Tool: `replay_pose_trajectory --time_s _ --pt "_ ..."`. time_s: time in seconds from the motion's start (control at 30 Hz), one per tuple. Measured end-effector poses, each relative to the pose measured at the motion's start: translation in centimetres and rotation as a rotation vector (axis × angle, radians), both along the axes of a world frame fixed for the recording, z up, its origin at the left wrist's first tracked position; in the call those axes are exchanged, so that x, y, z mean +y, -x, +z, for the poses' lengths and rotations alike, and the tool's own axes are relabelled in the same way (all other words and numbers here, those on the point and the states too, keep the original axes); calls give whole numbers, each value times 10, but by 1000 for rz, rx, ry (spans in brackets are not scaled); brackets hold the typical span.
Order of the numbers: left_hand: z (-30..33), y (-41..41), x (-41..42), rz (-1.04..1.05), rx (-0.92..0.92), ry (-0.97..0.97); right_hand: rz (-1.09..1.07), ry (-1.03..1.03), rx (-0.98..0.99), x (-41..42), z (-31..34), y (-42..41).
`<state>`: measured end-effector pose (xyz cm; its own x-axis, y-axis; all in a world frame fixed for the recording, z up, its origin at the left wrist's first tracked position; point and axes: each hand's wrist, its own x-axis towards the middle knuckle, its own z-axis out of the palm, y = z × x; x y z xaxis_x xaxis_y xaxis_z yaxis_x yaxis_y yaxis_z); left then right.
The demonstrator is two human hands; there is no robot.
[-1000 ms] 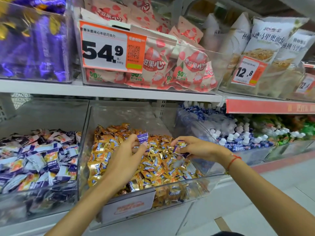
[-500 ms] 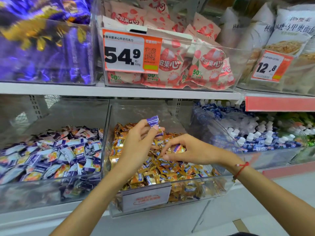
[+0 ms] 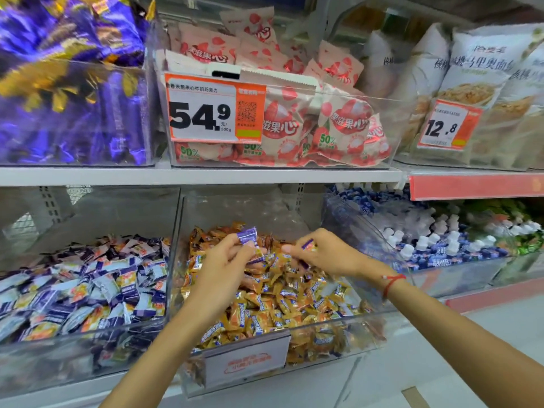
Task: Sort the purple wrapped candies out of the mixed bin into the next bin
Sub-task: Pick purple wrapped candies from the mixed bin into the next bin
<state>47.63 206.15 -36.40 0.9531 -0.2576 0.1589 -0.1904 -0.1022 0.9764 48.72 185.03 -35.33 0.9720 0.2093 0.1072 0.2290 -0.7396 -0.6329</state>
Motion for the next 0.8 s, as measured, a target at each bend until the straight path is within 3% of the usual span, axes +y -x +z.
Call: replay_pose_trajectory --time_s 0.13,0.4,0.53,0.6,0.7,0.8 --pt "-4 -3 -8 -12 27 -78 -204 -104 91 -24 9 7" --pt "-17 -3 -16 22 -119 -110 -67 524 440 -48 17 12" --pt "-24 -5 -18 21 -176 -143 -122 832 772 -41 3 10" --pt "-25 -4 -19 20 -196 -157 -92 922 843 -39 -2 7" --pt "-25 -3 -20 22 -208 -164 -81 820 844 -34 -11 -2" --pt "-24 -2 -20 30 -198 -155 -170 483 749 -32 -29 -11"
